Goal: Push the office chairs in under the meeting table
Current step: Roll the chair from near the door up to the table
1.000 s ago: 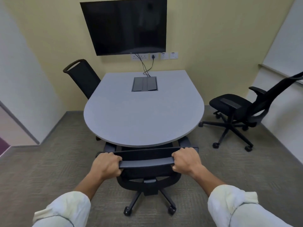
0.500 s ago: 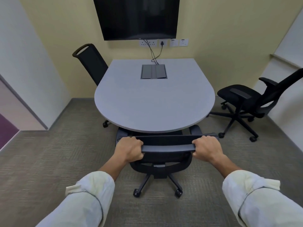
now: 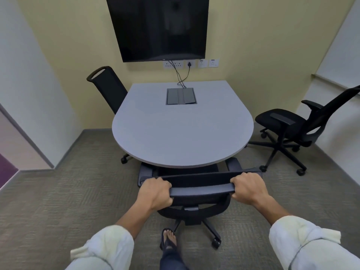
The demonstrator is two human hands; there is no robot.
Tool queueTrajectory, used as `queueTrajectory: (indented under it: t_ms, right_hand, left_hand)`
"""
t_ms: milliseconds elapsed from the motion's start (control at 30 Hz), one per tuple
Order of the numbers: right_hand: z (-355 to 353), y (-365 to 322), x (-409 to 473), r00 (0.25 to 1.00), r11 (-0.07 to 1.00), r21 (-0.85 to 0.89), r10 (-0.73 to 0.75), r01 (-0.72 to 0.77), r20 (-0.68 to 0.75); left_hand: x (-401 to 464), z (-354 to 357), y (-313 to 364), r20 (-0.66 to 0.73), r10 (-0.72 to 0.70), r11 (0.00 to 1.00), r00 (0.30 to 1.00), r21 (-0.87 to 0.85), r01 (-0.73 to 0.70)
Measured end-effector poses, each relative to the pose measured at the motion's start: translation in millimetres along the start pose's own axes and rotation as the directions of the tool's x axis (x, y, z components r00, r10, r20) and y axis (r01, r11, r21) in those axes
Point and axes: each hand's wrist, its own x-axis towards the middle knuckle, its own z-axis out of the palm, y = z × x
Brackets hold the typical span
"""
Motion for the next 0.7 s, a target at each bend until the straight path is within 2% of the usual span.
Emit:
queueTrajectory:
  t_ms: [233, 400, 700]
  right_hand:
    - [7, -5, -12, 0.996, 0.998, -0.051, -0.034, 0.029, -0.087]
    - [9, 4, -7, 0.995, 0.998, -0.062, -0.02, 0.014, -0.094]
    - [-1, 48, 58, 0.999, 0.999, -0.041, -0.002, 0.001, -0.046]
  left_hand:
    - [-11, 5, 2, 0.07, 0.011, 1.0, 0.997, -0.014, -0.01]
    - [0, 9, 7, 0.061, 0.009, 1.0, 0.998, -0.009, -0.009]
    - [81, 1, 4, 0.048, -0.025, 1.0, 0.999, 0.012, 0.025]
